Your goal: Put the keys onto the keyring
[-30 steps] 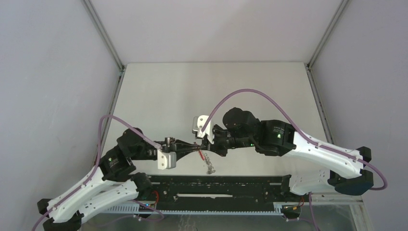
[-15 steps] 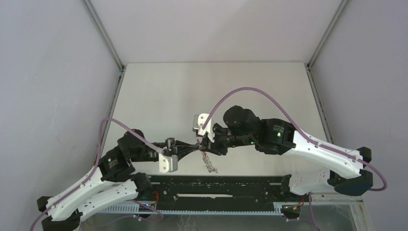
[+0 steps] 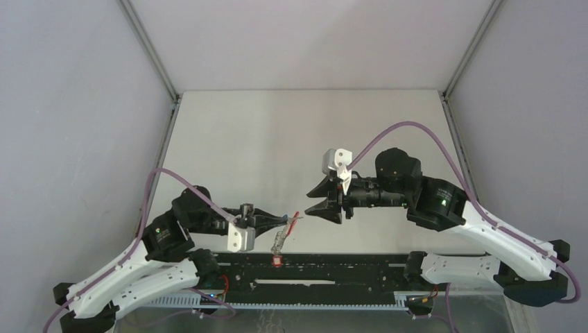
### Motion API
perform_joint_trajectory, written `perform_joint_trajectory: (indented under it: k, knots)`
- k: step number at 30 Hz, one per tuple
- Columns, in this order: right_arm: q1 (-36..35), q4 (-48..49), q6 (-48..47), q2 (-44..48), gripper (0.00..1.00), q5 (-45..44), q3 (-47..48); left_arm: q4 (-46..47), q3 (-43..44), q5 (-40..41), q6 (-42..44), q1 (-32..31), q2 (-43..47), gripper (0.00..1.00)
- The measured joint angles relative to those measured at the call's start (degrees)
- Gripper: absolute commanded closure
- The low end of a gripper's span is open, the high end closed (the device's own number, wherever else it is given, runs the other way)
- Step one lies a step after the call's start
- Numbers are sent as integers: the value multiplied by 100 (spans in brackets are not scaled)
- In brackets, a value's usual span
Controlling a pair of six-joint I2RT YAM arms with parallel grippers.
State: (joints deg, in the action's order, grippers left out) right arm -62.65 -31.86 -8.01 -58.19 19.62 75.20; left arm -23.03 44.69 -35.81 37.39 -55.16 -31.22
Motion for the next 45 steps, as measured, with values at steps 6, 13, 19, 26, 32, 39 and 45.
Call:
perform_joint_trajectory:
  k: [6,13,19,26,32,39,45]
  knots:
    - [-175,595,420,306,48,151,-890,459,24,13,-632,125,-48,100]
    - [-428,1639,981,835,47,245,-1921,1172,24,20,-1377,334,-37,100]
    - [-420,2446,1185,890,46,186,-2428,1427,24,-44,-1694,361,-39,100]
    - [-354,3340,1191,787,48,203,-2465,1523,24,-85,-1794,361,-59,100]
    - [-308,3606,1185,782,52,350,-2492,1574,24,-83,-1794,378,-66,100]
    - [-295,3751,1174,782,61,411,-2492,1648,24,-85,-1797,380,-68,100]
    - [-273,3816,1104,706,73,496,-2492,1639,24,-90,-1801,380,-68,100]
